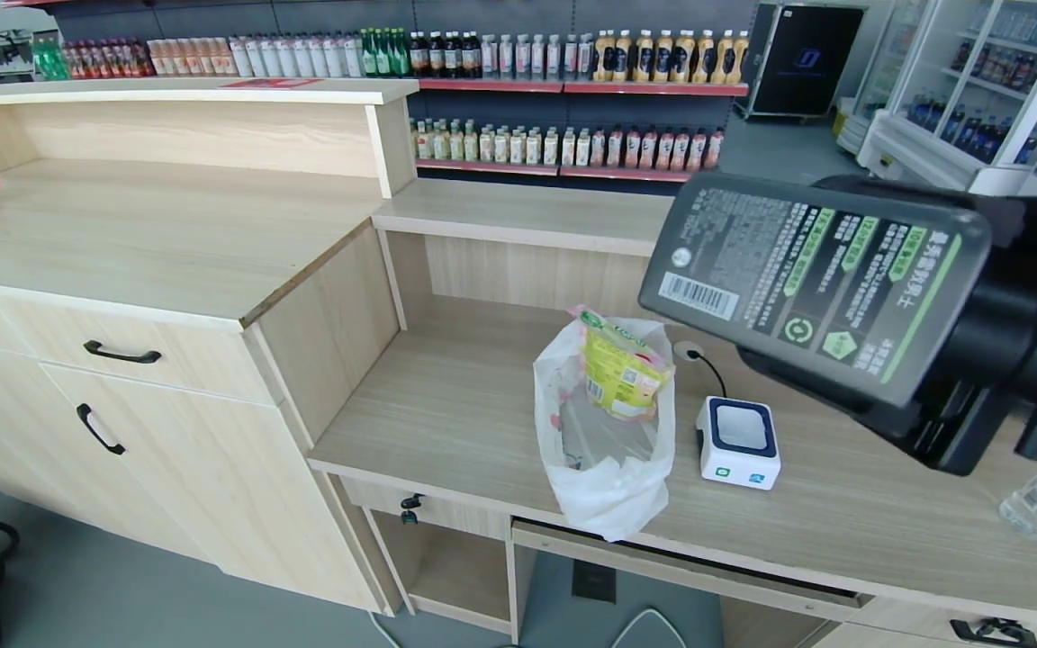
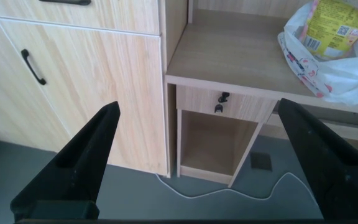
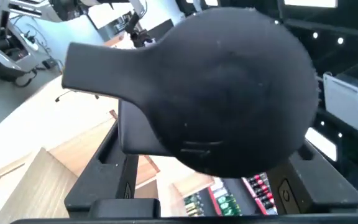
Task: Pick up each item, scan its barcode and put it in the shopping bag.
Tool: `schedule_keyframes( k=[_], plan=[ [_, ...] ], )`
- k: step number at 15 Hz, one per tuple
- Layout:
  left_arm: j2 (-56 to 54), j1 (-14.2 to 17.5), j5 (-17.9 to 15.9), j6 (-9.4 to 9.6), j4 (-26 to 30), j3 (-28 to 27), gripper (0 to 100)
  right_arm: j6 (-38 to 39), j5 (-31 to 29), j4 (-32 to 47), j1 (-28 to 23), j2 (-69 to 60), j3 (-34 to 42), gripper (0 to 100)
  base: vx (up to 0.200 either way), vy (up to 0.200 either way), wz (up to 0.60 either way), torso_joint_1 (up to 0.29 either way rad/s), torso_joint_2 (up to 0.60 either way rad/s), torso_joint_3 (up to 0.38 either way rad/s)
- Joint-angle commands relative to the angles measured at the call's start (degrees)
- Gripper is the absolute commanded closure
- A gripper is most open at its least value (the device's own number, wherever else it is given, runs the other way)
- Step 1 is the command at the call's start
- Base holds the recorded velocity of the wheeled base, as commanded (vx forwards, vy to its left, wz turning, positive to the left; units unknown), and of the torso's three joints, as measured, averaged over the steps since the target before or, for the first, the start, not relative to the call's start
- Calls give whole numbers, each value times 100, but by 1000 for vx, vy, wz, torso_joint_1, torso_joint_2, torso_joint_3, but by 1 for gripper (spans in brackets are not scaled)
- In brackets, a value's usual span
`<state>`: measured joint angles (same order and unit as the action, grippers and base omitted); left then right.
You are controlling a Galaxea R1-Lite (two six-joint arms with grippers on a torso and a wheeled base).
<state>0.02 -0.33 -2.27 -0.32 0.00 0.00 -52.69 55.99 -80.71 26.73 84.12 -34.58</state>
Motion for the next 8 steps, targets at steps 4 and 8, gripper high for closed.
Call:
schedule_keyframes(
  k=[4,8],
  plan=[
    [6,-2,-2,-3,0,0,0,-558,-18,12,218,228,31,100,0,0,0,0,0,0],
    [6,-2,-2,-3,0,0,0,-910,-18,-23,368,545,-4,100,0,0,0,0,0,0]
  ],
)
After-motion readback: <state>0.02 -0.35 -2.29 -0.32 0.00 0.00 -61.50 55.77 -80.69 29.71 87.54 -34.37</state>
